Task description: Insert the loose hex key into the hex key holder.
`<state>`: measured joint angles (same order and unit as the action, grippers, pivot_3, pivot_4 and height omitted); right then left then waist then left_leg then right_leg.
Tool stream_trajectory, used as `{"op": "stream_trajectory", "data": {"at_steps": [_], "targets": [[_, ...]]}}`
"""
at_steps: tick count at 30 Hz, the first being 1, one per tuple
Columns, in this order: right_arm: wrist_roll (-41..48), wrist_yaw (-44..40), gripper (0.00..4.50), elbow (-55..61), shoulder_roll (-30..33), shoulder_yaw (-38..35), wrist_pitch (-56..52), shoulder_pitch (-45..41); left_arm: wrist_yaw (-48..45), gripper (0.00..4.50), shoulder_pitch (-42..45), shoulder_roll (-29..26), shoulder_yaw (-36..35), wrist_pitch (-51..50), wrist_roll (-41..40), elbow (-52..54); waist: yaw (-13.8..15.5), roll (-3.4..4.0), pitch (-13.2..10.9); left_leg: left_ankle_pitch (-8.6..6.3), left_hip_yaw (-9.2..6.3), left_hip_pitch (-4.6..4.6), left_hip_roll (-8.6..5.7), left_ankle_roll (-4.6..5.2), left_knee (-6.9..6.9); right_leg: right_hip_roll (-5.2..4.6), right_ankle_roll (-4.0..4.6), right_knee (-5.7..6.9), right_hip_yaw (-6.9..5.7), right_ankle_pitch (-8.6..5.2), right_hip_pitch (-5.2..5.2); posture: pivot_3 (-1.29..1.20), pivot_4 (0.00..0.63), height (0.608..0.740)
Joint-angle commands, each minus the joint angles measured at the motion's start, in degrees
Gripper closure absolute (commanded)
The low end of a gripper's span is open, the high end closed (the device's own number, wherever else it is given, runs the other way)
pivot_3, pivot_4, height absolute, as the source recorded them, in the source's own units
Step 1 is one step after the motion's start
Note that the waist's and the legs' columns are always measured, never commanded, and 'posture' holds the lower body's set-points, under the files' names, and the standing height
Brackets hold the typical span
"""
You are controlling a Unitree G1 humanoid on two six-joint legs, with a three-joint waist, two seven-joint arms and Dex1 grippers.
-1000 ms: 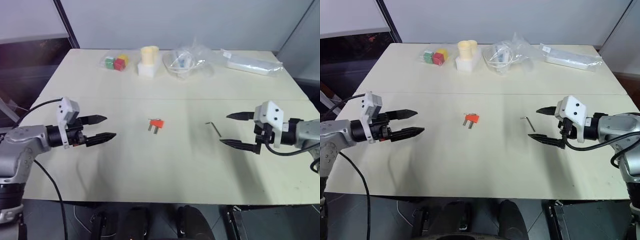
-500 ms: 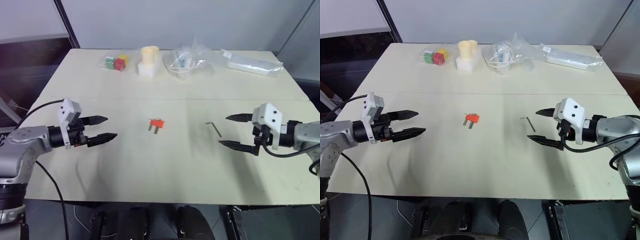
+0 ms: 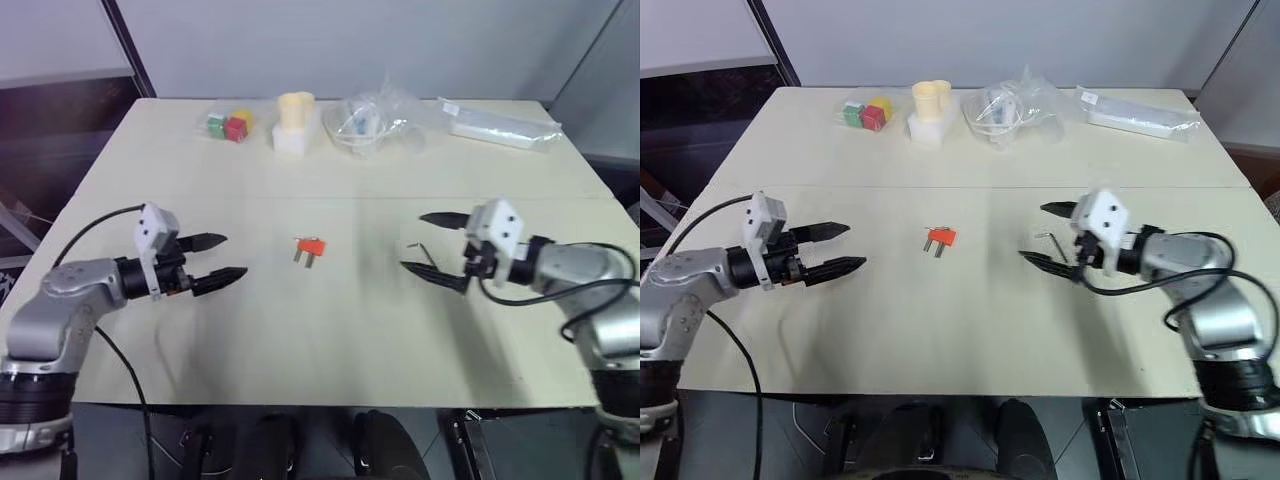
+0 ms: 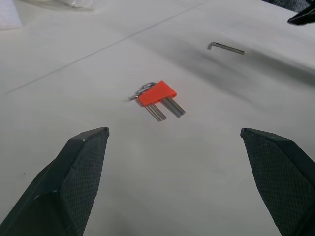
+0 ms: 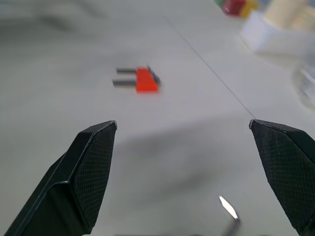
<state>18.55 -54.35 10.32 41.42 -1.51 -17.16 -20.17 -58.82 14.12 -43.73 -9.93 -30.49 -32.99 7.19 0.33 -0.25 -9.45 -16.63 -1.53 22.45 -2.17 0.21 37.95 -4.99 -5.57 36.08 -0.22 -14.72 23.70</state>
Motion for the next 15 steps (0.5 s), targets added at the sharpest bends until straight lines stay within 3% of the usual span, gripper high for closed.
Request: {"op": "stream_trajectory", "data": {"at_steps": [1, 6, 9, 15], "targets": [[-3.53, 1.01, 0.0, -6.68, -4.7, 4.4, 5.24, -4.46, 1.17, 0.03, -1.46, 0.7, -0.31, 1.86, 0.77, 2.91, -0.06, 0.0, 0.0, 0.0, 0.0, 0.0, -0.01, 0.0, 0.0, 0.0, 0.0, 0.0, 0.0, 0.0, 0.0, 0.0, 0.15, 0.74], [-7.02, -0.78, 0.0, -18.87, -10.58, 9.18, 11.61, -10.68, 2.53, 0.03, -3.34, 1.26, -1.04, 1.2, 0.18, 4.95, 0.0, 0.0, 0.0, 0.01, 0.0, 0.0, -0.04, -0.01, 0.01, 0.0, 0.0, 0.02, -0.01, 0.0, 0.0, 0.0, 0.15, 0.74], [-11.21, -1.42, 0.0, -34.98, -16.23, 12.69, 18.34, -18.96, 3.89, 0.03, -5.78, 1.8, -1.53, 0.72, -0.28, 7.45, -0.92, 0.02, -0.01, 0.02, 0.0, -0.03, -0.06, -0.02, 0.02, 0.01, -0.01, 0.04, -0.01, 0.01, -0.02, 0.0, 0.15, 0.74], [-14.17, -3.25, 0.0, -52.77, -22.2, 13.93, 26.27, -28.09, 5.87, 0.03, -8.52, 2.01, -2.6, 0.08, -0.97, 10.11, -1.41, 0.02, -0.01, 0.09, -0.01, -0.03, -0.07, -0.15, -0.08, 0.05, -0.02, 0.13, -0.01, 0.02, 0.09, 0.0, 0.15, 0.74]]}}
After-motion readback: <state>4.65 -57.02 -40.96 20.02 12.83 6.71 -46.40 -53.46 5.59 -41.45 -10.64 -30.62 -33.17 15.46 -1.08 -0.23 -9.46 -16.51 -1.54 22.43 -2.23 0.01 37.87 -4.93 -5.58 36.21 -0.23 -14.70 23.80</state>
